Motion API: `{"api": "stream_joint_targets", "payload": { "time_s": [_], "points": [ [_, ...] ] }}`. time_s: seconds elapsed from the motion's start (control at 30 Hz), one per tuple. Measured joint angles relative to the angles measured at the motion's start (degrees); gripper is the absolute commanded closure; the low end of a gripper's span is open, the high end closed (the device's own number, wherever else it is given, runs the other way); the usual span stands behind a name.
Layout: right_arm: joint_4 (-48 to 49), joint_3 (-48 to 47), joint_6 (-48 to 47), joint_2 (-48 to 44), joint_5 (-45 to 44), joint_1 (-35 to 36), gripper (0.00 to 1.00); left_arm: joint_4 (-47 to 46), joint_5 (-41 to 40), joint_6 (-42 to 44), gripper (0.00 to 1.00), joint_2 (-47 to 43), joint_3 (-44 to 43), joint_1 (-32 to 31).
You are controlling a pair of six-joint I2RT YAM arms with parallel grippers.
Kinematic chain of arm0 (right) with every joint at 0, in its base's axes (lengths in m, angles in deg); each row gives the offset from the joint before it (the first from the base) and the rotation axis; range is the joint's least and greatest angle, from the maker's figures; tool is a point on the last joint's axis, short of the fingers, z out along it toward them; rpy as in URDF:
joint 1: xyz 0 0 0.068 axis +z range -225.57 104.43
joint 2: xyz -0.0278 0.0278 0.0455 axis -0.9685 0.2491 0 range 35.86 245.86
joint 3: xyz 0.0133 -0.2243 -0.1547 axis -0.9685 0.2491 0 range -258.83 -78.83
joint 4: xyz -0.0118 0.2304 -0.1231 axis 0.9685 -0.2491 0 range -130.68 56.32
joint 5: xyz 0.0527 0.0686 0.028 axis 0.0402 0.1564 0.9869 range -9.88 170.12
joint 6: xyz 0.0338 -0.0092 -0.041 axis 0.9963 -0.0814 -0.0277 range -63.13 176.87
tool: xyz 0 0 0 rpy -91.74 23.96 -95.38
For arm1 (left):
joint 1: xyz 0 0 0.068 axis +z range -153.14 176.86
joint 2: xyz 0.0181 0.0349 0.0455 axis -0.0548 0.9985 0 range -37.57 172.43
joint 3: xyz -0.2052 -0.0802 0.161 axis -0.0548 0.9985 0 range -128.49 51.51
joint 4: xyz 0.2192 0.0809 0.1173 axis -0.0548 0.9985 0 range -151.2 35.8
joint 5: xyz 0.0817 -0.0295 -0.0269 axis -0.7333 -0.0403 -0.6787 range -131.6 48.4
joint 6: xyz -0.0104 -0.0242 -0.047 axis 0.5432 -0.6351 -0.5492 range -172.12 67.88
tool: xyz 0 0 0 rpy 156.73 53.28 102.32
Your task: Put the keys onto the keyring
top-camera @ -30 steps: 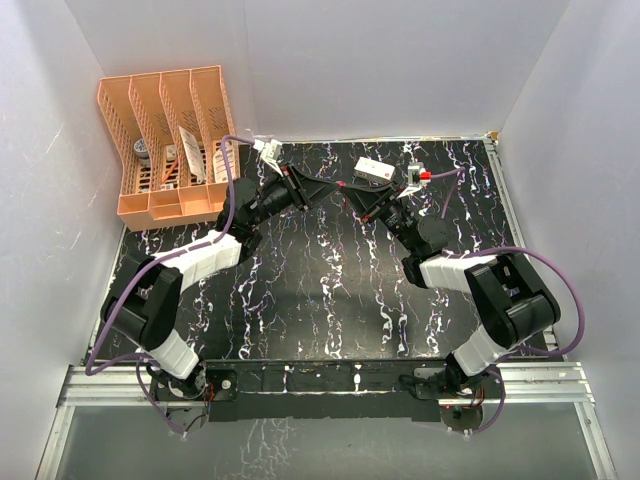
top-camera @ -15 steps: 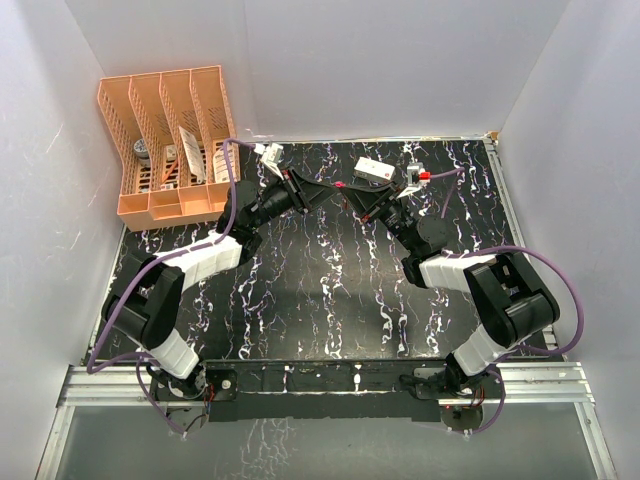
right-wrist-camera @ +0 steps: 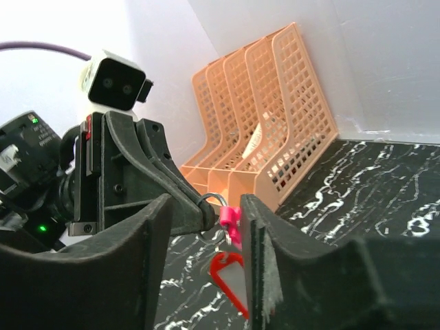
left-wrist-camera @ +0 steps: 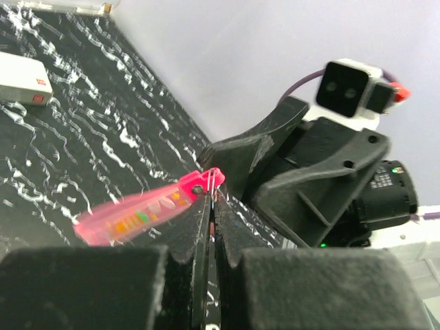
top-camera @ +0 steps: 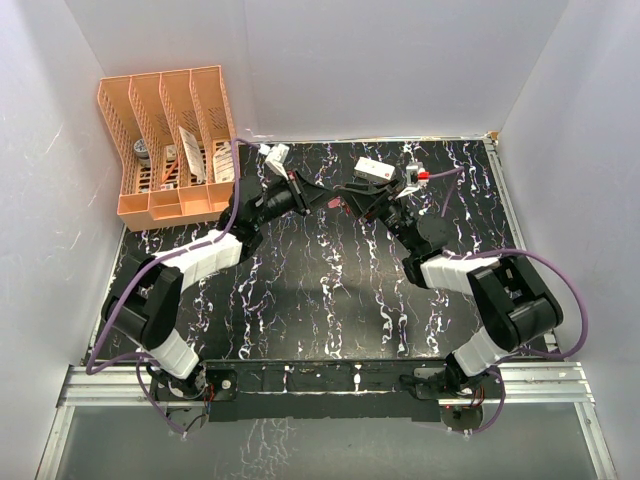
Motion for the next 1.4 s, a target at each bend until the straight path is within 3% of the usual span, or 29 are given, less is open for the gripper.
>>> {"api": "stream_joint_targets", "payload": {
  "time_s": [0.43, 0.87, 1.1, 1.4],
  "points": [
    [-20.06, 0.61, -18.82, -16.2, -2.95, -0.17, 0.51, 35.12, -0.44, 13.49, 1.0, -2.32, -19.12, 0.0],
    [-34.21, 1.57, -32.41, -17.75, -6.93, 5.01, 0.5, 63.25, 0.96, 24.41, 1.0, 8.2, -38.88, 0.0],
    [-35.15, 1.57, -34.73, -15.98, -9.53, 6.8, 0.5, 70.79, 1.09, 26.82, 1.0, 10.62, -42.21, -0.11],
    [-35.52, 0.66, -34.88, -11.65, -11.91, 7.56, 0.51, 72.76, 1.66, 27.5, 1.0, 10.62, -43.41, -0.39]
  ]
}}
